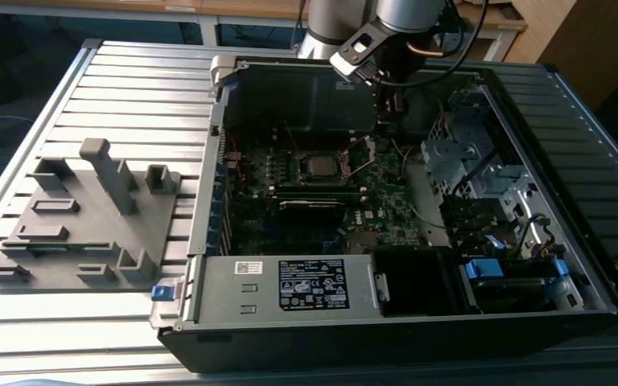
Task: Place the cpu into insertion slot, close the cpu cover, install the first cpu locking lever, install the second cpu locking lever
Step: 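Close the cpu cover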
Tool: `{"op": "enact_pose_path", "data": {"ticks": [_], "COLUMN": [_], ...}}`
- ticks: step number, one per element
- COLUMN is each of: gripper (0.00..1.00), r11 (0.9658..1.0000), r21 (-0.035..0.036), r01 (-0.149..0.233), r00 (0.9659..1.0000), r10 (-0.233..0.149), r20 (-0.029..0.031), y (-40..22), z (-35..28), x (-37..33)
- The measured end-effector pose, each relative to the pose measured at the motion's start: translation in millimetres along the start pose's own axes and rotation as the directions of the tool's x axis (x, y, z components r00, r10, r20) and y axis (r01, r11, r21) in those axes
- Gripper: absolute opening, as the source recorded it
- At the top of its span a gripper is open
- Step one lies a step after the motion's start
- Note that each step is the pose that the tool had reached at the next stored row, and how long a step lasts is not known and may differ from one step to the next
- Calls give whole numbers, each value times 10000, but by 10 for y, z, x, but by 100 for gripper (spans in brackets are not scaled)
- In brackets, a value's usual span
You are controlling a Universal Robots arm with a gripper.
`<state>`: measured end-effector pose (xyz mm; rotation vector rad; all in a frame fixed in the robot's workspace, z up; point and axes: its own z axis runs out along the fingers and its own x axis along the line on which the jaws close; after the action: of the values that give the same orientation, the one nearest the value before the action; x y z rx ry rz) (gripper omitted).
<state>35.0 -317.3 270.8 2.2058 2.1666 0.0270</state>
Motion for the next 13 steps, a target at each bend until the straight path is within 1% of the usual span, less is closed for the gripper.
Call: {"op": "enact_pose_path", "data": {"ticks": [7, 13], "gripper": [10, 10], "r11": [10000, 10000], "r21": [1, 1], "r01": [0, -1], "r00": [10000, 10000], "r10": [0, 1], "r20": [4, 4], "y": [88, 92], "z": [6, 7], "x": [22, 25]}}
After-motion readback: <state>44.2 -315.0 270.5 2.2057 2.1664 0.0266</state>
